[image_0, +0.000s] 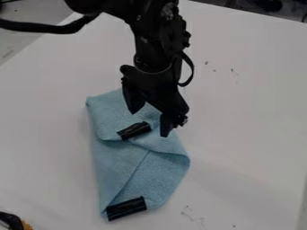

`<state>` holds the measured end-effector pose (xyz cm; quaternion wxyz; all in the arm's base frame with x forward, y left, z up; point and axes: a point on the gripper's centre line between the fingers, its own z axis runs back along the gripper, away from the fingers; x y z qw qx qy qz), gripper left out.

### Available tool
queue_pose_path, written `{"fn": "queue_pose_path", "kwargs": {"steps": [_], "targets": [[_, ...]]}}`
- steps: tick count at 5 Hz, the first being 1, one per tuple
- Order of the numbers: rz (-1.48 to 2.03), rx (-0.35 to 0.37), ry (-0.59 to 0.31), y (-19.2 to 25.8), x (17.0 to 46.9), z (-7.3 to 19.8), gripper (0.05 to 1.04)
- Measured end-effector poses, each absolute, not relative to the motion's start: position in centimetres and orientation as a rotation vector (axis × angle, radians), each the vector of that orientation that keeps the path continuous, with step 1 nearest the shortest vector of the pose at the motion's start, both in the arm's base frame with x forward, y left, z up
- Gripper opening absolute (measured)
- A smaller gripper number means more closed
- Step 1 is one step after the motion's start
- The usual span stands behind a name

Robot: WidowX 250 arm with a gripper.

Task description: Unfold the cloth from the middle to top

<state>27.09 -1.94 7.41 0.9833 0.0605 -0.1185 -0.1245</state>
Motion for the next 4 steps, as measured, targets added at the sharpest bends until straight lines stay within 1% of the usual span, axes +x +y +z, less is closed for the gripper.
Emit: {"fn": "queue_pose_path", "kwargs": {"steps": [1, 2, 4], "targets": [[-0.254, 0.118, -0.218, -2.0, 27.0, 6.8, 1.001], [-0.229, 0.110, -0.219, -0.9, 27.2, 6.0, 1.001], [-0.190, 0.097, -0.256, 1.2, 28.0, 4.0, 1.000]]}}
